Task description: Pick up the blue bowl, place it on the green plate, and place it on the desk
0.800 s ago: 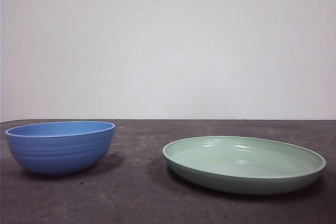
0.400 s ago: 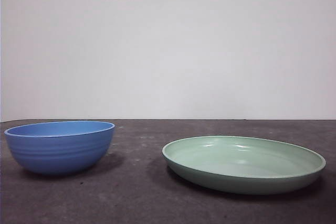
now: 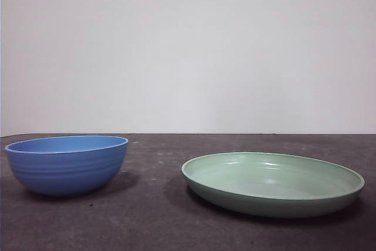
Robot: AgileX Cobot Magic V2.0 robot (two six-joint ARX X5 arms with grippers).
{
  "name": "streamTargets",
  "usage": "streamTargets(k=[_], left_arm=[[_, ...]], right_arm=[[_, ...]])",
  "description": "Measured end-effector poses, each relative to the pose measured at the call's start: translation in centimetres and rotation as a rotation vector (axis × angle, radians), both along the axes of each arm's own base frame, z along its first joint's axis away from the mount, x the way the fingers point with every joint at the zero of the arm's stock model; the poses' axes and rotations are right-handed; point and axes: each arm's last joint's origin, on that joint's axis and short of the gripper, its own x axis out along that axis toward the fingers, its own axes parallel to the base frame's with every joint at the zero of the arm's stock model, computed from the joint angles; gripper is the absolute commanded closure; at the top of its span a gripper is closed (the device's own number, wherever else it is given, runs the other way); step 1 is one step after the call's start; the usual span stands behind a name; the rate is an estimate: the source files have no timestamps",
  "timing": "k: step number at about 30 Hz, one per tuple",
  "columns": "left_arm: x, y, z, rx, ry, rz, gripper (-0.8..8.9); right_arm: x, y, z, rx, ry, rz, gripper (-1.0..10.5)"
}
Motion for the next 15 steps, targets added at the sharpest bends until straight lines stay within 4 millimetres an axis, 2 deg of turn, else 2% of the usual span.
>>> streamTargets(k=[8, 12, 15], left_arm=[[0.6, -0.5, 5.8, -0.074, 0.082, -0.128, 7.97], [1.6, -1.0, 9.0, -0.099, 0.112, -0.238, 7.97], [2.7, -1.3, 10.6, -0.12, 0.166, -0.331, 7.97]], right_arm=[[-0.5, 0.4, 6.1, 0.026, 0.043, 0.141, 9.3], [0.0, 0.8, 8.8, 0.04, 0.127, 0.272, 9.3], [0.8, 1.0, 10.8, 0.038, 0.178, 0.372, 9.3]])
